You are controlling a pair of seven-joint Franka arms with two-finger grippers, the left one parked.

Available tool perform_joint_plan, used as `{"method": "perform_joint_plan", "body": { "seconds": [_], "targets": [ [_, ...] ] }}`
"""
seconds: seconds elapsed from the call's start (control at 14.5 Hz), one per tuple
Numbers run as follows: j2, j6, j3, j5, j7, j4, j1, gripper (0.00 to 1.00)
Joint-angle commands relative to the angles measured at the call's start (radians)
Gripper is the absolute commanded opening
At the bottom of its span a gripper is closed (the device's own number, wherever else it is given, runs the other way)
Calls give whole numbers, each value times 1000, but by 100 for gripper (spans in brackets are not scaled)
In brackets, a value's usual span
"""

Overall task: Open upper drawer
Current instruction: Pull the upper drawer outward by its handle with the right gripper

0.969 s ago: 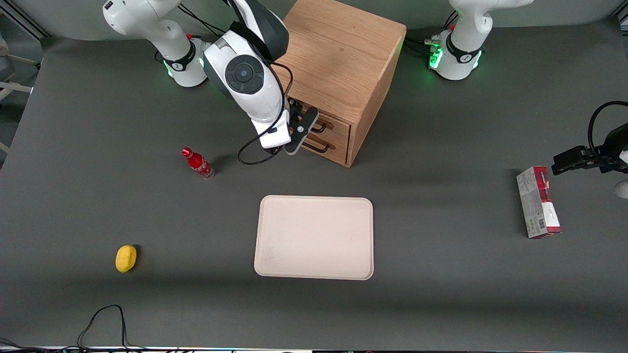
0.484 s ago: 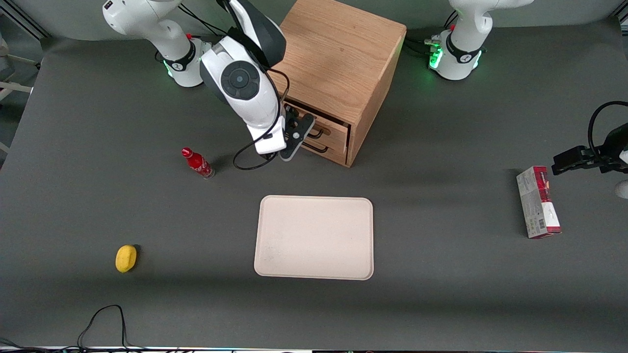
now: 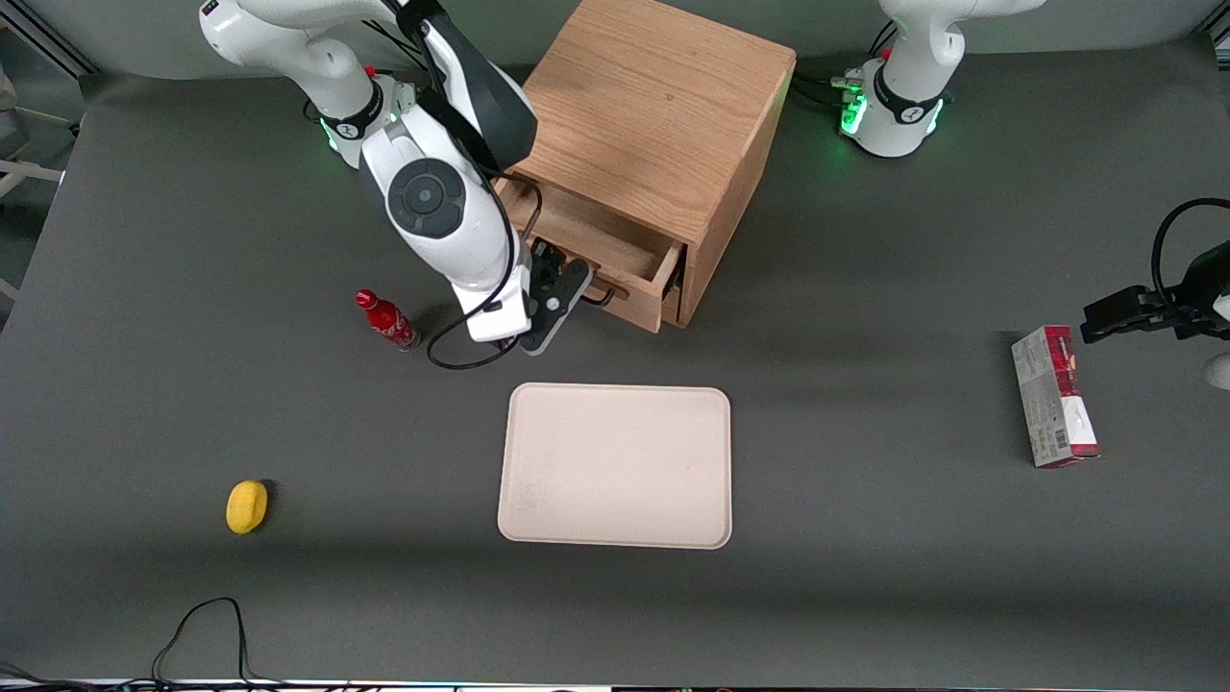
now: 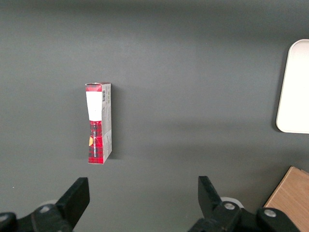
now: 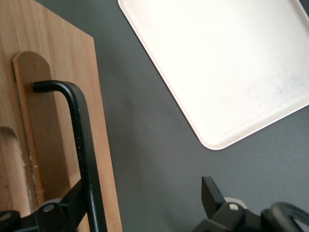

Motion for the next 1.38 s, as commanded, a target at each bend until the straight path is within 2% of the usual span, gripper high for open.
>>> {"method": "perform_joint_plan", "body": {
  "seconds": [0.0,0.35,0.76,1.31],
  "targets": [
    [57,-5,0,-15,-41,75,-27,100],
    [102,-7,0,-46,-40,129,-57,100],
    [160,-71,2,-49,-40,228,-108,100],
    [206,-73,0,-51,-41,294,-163,100]
  ]
}}
